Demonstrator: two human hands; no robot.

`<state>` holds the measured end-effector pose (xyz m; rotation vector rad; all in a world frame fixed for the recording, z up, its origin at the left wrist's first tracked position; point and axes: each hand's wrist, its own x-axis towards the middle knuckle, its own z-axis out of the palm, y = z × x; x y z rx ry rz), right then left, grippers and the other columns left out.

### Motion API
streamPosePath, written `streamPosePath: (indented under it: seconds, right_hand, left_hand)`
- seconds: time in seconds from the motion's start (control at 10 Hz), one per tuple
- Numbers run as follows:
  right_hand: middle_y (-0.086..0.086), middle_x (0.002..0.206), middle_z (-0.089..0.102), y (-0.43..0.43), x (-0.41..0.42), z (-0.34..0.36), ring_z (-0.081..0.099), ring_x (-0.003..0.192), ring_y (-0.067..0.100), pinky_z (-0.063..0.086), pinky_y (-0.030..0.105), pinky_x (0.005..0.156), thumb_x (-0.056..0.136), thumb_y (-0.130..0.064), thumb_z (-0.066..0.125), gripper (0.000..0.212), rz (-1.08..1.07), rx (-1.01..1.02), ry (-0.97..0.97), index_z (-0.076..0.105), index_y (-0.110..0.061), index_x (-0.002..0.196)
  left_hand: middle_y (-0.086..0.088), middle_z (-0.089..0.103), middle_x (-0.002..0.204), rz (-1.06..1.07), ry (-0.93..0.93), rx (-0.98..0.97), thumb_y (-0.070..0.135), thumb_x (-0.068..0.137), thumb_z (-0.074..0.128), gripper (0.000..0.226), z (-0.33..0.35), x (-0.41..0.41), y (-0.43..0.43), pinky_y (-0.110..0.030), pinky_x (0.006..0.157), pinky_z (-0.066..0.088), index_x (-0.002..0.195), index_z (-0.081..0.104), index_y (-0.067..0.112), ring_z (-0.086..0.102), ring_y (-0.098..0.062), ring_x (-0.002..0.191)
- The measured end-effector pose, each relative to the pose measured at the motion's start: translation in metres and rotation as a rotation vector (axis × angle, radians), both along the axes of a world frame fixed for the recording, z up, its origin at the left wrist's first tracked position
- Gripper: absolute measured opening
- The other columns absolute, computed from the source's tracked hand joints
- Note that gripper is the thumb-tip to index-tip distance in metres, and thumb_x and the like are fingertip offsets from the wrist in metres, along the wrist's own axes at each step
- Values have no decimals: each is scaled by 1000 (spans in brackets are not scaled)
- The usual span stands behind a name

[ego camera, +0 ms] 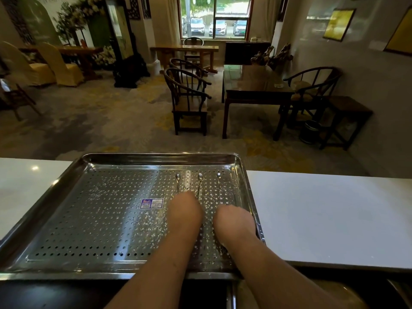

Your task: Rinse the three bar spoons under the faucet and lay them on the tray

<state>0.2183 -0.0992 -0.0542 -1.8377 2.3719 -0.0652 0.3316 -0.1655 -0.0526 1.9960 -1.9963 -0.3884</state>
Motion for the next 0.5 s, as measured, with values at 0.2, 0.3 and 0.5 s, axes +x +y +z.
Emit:
streamPosePath:
  seconds: [0.2, 0.3, 0.5]
  right_hand:
    - [3, 81, 71, 0, 1, 0, 59, 63, 24, 49, 34, 60, 92, -8, 58, 15, -12, 26, -26, 67, -19, 86]
    - [5, 87, 71, 0, 2, 5, 64, 72, 23, 53, 36, 66, 95, -9, 57, 12, -39, 78, -72, 68, -14, 93]
    - [11, 111, 75, 5, -2, 43, 73, 99, 29, 55, 37, 78, 97, -13, 60, 20, -36, 96, -245, 73, -11, 113]
  left_hand:
    - [1, 66, 73, 12, 17, -2, 20, 95, 63, 14, -1, 1, 1, -29, 58, 45, 86, 73, 16, 62, -16, 66]
    - [1, 68, 77, -23, 21, 15, 21, 96, 62, 12, 1, 2, 0, -28, 61, 47, 90, 72, 17, 62, -14, 68]
    - [4, 63, 77, -119, -49, 33, 44, 93, 64, 24, 41, 0, -1, -30, 69, 51, 95, 71, 21, 62, -13, 74]
